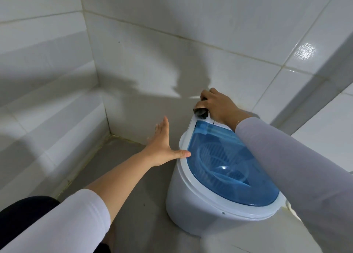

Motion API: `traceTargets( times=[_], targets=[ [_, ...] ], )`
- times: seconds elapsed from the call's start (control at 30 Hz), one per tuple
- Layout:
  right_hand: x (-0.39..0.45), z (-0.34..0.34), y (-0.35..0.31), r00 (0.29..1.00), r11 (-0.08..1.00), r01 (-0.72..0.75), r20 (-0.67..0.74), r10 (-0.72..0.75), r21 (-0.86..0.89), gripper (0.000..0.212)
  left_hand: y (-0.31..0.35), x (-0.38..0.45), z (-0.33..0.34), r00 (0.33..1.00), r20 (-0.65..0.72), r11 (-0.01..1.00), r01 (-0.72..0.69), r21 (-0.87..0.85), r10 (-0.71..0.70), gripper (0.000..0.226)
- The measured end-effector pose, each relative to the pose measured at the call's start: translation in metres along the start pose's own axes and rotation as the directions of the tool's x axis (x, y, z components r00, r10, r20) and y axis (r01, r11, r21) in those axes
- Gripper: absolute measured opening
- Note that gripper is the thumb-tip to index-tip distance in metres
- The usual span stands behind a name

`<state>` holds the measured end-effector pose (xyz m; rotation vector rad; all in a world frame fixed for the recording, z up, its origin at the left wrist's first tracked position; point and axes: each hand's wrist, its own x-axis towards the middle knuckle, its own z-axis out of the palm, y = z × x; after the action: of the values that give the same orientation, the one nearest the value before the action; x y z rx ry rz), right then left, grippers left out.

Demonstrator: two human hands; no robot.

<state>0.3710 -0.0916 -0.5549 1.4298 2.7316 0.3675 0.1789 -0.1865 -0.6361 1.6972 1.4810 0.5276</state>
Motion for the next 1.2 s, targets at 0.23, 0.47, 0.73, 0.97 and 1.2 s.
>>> traceTargets(
  times=[0.23, 0.47, 0.73, 0.97, 1.2],
  targets=[
    [-0.001, -0.021, 0.023, 0.962, 0.941, -0.272, 0.022, 0.273, 0.202, 0.046, 0.008, 0.023, -0.009, 1.0, -0.024, 1.0, 0.004, -0.002, -0.004, 0.131],
    [-0.024, -0.012, -0.007, 0.976, 0.921, -0.213, 0.117, 0.184, 0.326, 0.048, 0.021, 0.062, -0.006, 0.998, -0.054, 0.999, -0.017, 0.046, 0.02, 0.126],
    [-0.027, 0.005, -0.01, 0.979, 0.93, -0.205, 0.084, 0.188, 0.306, 0.051, 0.019, 0.07, -0.004, 0.999, -0.033, 0.999, 0.007, 0.05, -0.005, 0.129],
    [-0.019, 0.014, -0.004, 0.981, 0.964, -0.195, 0.032, 0.193, 0.181, 0.05, 0.023, 0.071, -0.005, 1.0, -0.009, 0.994, -0.011, 0.112, 0.012, 0.126],
    [-0.002, 0.016, 0.007, 0.976, 0.973, -0.215, 0.029, 0.214, 0.088, 0.051, 0.027, 0.072, -0.008, 1.0, 0.028, 0.982, -0.013, 0.189, 0.008, 0.126]
  ],
)
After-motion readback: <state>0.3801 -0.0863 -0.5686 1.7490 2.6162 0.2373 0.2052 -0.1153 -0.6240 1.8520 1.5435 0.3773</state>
